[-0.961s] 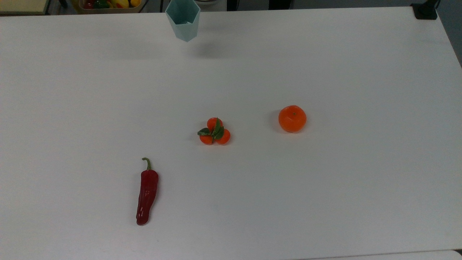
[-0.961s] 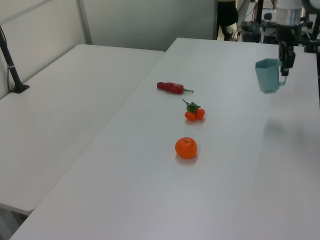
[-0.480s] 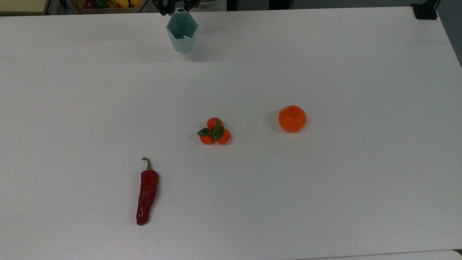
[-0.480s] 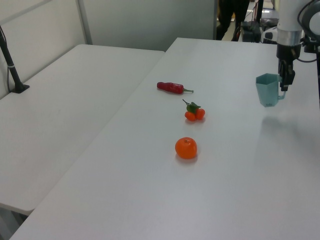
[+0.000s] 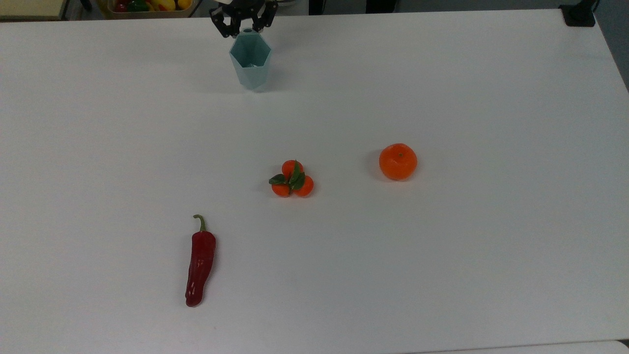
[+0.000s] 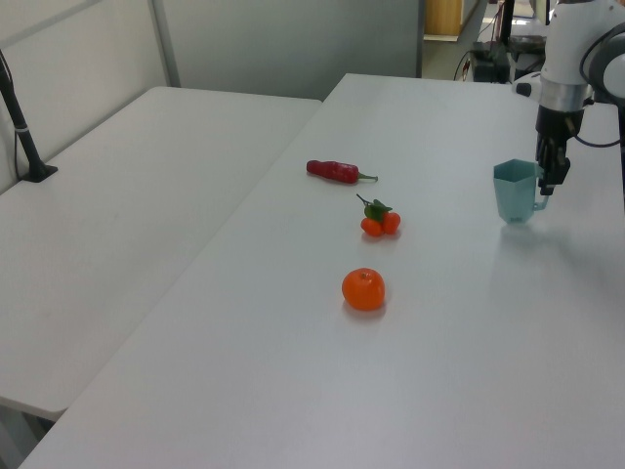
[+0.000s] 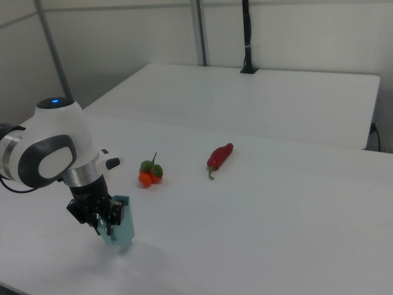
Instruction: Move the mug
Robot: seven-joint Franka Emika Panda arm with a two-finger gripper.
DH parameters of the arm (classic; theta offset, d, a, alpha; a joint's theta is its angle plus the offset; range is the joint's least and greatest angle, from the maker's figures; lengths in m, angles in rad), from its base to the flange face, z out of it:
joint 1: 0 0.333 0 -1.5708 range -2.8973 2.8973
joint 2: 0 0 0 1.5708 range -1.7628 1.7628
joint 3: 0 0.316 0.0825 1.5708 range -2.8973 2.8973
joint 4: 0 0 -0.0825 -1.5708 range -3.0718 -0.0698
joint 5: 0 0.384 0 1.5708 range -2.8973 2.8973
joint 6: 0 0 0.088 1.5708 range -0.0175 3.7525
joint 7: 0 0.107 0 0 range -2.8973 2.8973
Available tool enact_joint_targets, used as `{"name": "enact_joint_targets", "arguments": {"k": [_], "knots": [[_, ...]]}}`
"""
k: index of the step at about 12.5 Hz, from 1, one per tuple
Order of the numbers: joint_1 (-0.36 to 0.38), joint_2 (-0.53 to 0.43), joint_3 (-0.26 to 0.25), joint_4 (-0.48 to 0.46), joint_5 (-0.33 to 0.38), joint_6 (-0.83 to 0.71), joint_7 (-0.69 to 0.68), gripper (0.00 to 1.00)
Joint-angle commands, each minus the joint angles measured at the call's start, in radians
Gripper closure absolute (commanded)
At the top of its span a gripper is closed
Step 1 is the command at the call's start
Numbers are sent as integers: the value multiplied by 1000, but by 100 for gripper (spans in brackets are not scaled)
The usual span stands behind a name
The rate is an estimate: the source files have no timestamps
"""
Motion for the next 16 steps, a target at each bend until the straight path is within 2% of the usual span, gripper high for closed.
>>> {"name": "enact_joint_targets", "arguments": {"k": [1,3,5,6,9,13,15,16], "knots": [[3,48,-10,-16,-11,107,-20,96],[6,65,-10,-15,-11,144,-19,96],[8,80,-10,-13,-11,144,-19,90],[8,82,-10,-13,-10,140,-19,79],[8,93,-10,-12,-10,133,-17,63],[8,94,-10,-9,-10,124,-16,52],[6,93,-10,-5,-8,113,-5,29],[6,88,-10,1,-7,106,0,11]]}}
